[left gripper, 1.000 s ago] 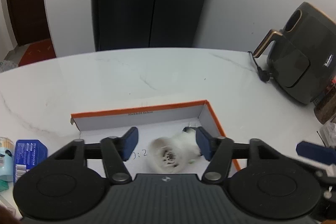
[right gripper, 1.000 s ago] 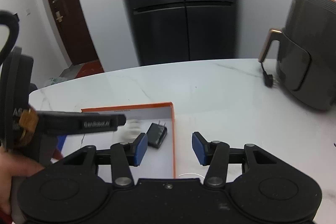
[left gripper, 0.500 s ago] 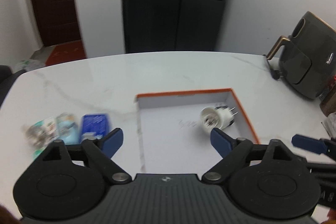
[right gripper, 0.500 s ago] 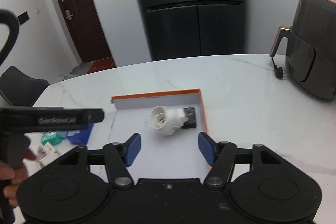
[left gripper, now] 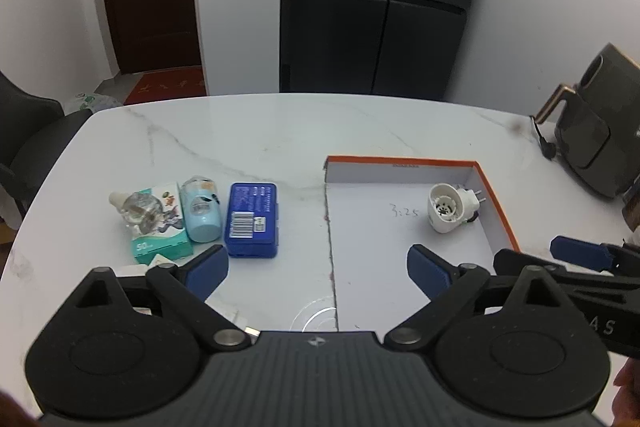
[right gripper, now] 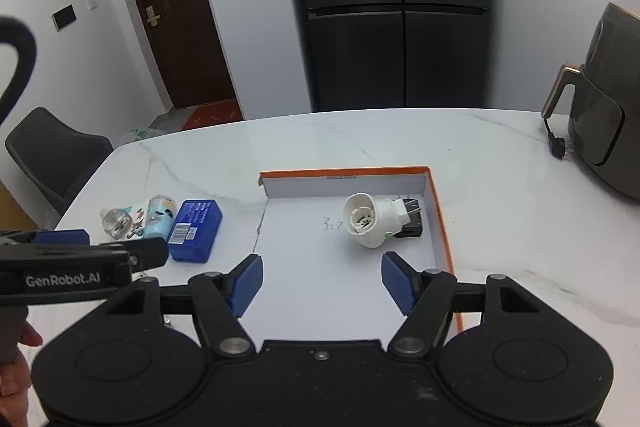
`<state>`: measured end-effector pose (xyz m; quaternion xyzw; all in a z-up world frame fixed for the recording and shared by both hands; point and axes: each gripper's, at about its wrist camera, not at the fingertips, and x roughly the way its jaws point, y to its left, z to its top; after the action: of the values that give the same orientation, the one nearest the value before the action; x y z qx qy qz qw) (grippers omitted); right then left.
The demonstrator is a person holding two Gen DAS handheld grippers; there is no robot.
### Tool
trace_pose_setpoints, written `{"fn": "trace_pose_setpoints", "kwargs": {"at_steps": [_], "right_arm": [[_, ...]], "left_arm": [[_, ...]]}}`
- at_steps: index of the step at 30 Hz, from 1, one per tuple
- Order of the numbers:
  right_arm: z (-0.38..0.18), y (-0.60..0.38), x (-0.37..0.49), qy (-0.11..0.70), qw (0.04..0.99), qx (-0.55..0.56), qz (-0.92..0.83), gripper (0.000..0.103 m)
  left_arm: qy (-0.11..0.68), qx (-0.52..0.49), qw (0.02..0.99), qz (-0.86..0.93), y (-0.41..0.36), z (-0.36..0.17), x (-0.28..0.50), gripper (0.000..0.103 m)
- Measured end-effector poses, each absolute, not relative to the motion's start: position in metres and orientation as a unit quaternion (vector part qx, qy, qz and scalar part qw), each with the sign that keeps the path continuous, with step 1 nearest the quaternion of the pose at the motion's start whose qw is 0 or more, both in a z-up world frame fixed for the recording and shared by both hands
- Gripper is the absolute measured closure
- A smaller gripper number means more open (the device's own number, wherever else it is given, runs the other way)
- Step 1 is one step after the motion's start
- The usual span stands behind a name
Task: Organize rigid objects
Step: 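Move both open tools back toward the remaining pile of white plugs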
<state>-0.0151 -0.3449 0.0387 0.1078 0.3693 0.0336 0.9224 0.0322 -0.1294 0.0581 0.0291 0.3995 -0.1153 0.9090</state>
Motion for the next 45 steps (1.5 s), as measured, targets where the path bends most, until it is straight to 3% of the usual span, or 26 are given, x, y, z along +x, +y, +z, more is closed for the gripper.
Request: {"fn": "trace_pose_setpoints", "kwargs": {"at_steps": [45], "right_arm": [[0.033,-0.235,0.000,0.393,0.908,0.069,0.129,0.023]], "left_arm": [[0.439,-0.027,0.898,-0.004,0.009,0.035,0.008,0.004]]}}
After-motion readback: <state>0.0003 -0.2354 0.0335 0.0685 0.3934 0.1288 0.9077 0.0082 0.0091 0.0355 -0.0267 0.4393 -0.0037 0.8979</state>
